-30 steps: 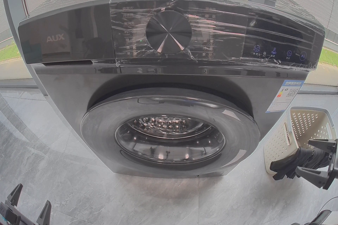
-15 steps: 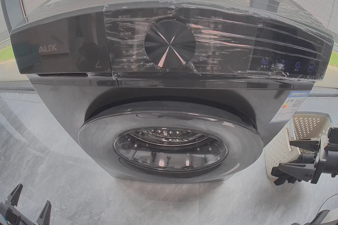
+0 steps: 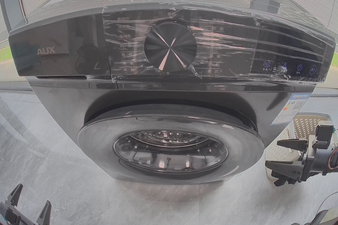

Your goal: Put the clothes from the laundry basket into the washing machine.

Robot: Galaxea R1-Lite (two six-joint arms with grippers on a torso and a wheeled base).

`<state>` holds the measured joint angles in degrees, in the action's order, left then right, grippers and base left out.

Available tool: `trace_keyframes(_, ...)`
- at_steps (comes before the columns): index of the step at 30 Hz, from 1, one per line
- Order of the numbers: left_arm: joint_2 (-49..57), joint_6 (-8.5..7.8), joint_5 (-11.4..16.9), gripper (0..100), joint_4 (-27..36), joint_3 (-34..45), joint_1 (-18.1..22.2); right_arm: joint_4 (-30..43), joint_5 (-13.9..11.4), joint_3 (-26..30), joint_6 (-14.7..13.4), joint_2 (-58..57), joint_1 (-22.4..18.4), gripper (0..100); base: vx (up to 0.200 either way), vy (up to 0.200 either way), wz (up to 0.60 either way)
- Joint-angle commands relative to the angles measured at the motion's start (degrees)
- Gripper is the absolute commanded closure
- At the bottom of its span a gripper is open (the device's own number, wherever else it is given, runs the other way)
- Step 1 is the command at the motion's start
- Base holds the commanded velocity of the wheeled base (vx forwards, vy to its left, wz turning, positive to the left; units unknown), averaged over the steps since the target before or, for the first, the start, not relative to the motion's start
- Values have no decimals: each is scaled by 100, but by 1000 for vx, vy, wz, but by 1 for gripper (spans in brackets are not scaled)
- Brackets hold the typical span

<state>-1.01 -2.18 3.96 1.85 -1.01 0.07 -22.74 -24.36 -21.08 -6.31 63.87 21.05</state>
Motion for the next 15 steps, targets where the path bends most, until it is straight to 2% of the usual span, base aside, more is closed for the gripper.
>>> trace_keyframes(1,101,-2,-1,0,-1,101,1,-170,89,51,-89,302,22,0,0,0,0)
trace_keyframes(15,101,-2,-1,0,-1,101,1,-1216,142,332,-142,1023,57,0,0,0,0)
